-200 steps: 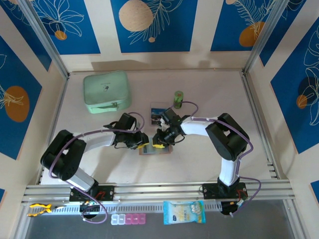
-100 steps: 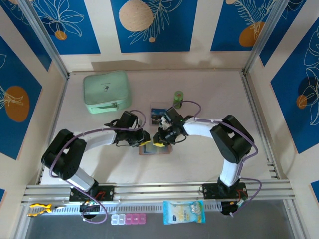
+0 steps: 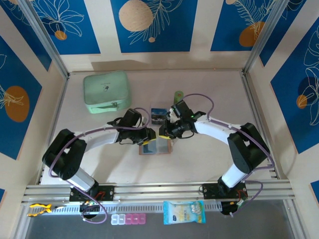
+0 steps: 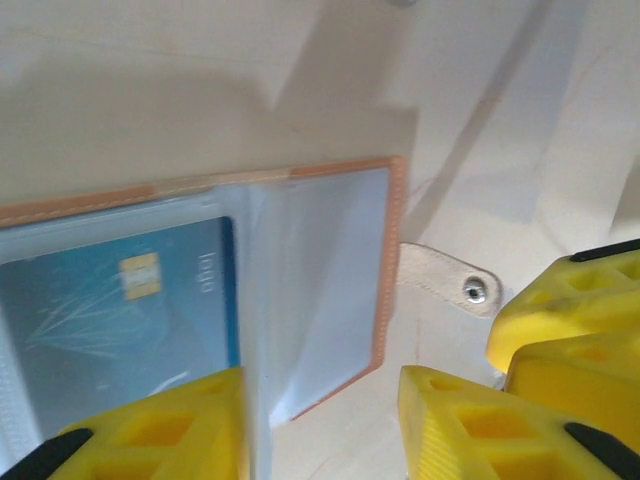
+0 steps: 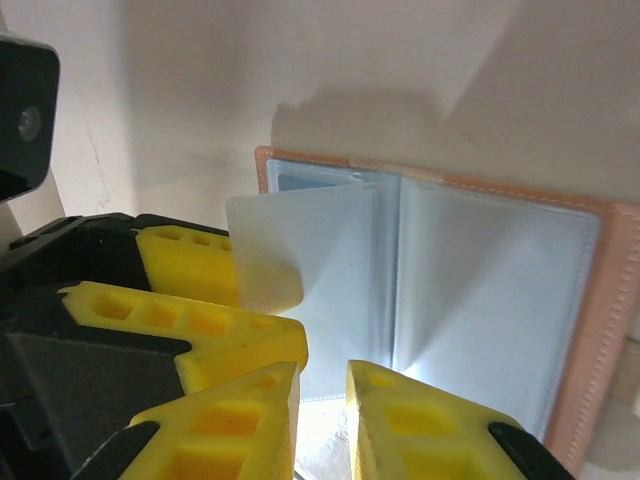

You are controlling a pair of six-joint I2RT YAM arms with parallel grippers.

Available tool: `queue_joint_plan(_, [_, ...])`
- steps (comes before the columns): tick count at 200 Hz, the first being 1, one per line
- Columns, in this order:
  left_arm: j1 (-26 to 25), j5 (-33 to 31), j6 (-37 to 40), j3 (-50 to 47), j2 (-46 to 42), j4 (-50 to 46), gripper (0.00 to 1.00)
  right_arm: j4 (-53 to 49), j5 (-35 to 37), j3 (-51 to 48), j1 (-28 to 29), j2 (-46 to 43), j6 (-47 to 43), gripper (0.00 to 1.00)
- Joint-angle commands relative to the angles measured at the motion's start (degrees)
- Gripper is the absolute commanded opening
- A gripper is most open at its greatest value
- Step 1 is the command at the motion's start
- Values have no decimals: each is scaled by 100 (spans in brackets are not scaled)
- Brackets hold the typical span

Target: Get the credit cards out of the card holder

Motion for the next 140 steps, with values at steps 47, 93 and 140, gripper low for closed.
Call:
queue_joint_plan(47, [-296, 184, -29, 536, 607, -60, 47, -360, 77, -418, -449, -700, -173, 22])
queue_joint_plan(93, [-340, 247, -11, 692, 864, -38, 50, -364, 25, -573, -597, -822, -190, 22])
queue_joint_plan(140, [-368, 272, -18, 798, 1020, -33, 52, -351, 27, -646, -633, -860, -175, 24])
